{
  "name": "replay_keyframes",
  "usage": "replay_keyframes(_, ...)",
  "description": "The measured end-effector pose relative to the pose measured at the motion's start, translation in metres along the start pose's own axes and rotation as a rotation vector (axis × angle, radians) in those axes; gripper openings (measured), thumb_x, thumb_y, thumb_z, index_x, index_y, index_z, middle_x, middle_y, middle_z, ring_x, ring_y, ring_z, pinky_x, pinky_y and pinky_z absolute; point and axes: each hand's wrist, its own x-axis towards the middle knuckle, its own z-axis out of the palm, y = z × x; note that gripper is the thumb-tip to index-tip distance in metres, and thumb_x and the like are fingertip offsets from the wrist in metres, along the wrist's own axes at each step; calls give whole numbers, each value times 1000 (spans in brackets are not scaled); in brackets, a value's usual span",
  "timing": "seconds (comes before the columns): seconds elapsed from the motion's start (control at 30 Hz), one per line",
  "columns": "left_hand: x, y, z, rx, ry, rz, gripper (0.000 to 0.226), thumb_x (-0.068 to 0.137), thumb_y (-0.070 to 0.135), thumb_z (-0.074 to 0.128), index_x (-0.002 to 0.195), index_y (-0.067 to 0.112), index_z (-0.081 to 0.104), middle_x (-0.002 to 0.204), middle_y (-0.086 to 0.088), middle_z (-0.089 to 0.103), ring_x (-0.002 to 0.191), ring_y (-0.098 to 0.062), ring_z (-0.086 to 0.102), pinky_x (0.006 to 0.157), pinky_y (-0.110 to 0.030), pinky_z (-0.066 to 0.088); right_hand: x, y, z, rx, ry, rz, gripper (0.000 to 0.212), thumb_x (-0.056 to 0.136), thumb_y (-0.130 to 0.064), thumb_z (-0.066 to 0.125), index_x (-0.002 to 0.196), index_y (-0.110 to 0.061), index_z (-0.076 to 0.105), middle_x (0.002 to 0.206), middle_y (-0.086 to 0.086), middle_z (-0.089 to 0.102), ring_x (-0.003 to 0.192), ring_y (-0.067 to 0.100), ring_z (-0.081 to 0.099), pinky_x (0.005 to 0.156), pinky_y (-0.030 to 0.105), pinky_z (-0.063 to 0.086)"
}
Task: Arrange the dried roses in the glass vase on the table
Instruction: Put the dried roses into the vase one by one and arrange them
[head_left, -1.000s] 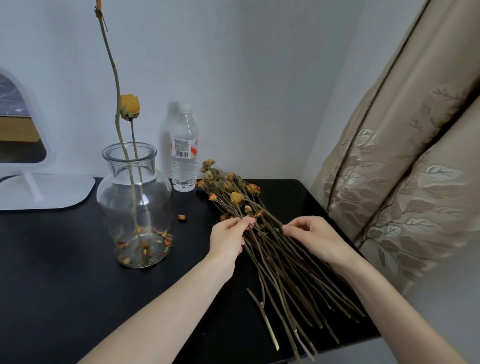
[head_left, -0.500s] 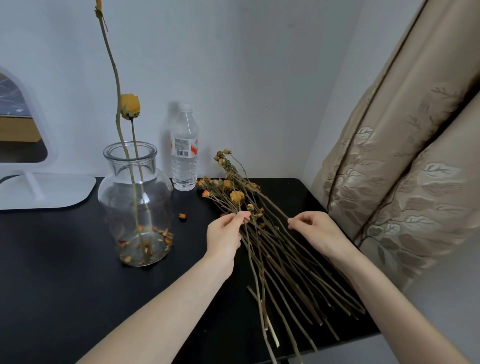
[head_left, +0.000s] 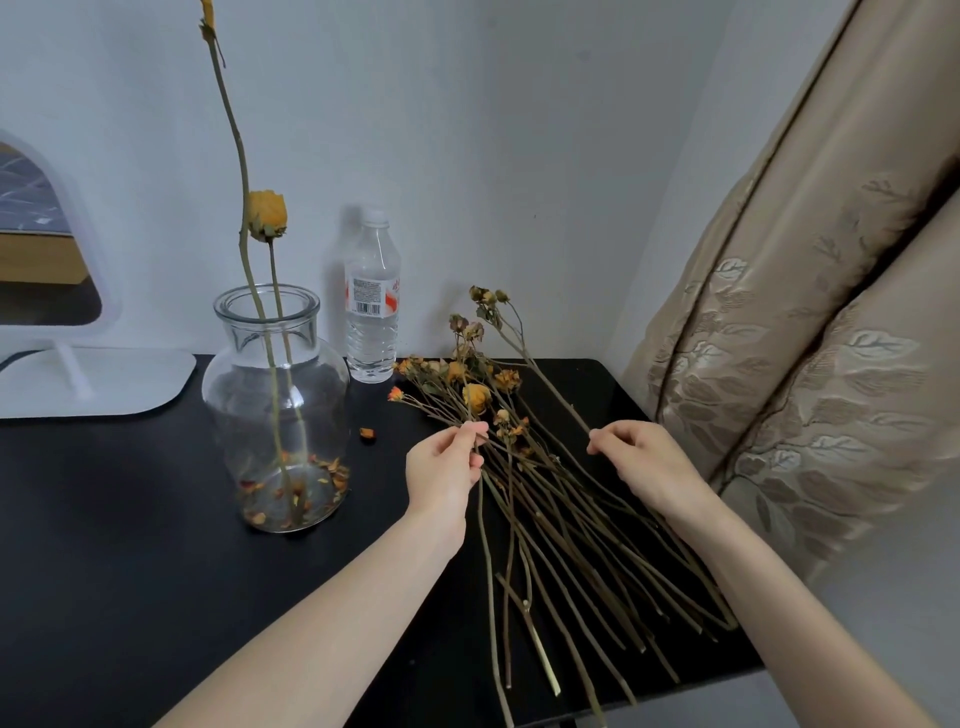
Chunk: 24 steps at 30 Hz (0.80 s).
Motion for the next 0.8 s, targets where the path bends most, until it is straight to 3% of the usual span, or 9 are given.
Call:
replay_keyframes(0.17,3,-4,-2,2,18,-20,17,89,10,59,79,10,72,77,-6,58,57,-7,44,53,-15,41,-1,-2,-5,27,17,-70,25,92,-28,54,71,-23,66,54,-11,54,52,0,50,57,19,33)
replay_keyframes(0.3,3,-6,-3,-7,31,-29,15,88,9,59,80,10,72,78,-4,61,57,-6,45,51,-14,41,-3,1,-5,83,9,-82,24,92,-27,53,74,-20,67,42,-20,53,41,-9,47,54,19,30)
replay_keyframes(0.5,3,-5,-3,28,78,17,18,89,10,57,80,10,72,75,-3,60,56,-7,44,51,-15,40,1,7,-5,43,32,-32,25,91,-27,54,70,-22,66,42,-12,47,42,0,44,52,19,31)
replay_keyframes(0.67,-2,-2,-2,54,39,68,17,88,12,58,78,12,73,72,-2,56,56,-7,43,53,-15,40,3,10,-3,-23,48,8,24,92,-27,54,74,-19,67,76,5,65,72,12,57,61,20,39)
replay_keyframes(0.8,-6,0,-2,82,-3,102,19,89,14,58,78,14,73,71,-4,53,57,-7,43,58,-16,42,3,14,1,-56,64,-7,21,91,-26,56,80,-12,67,62,-2,53,59,9,48,55,20,36)
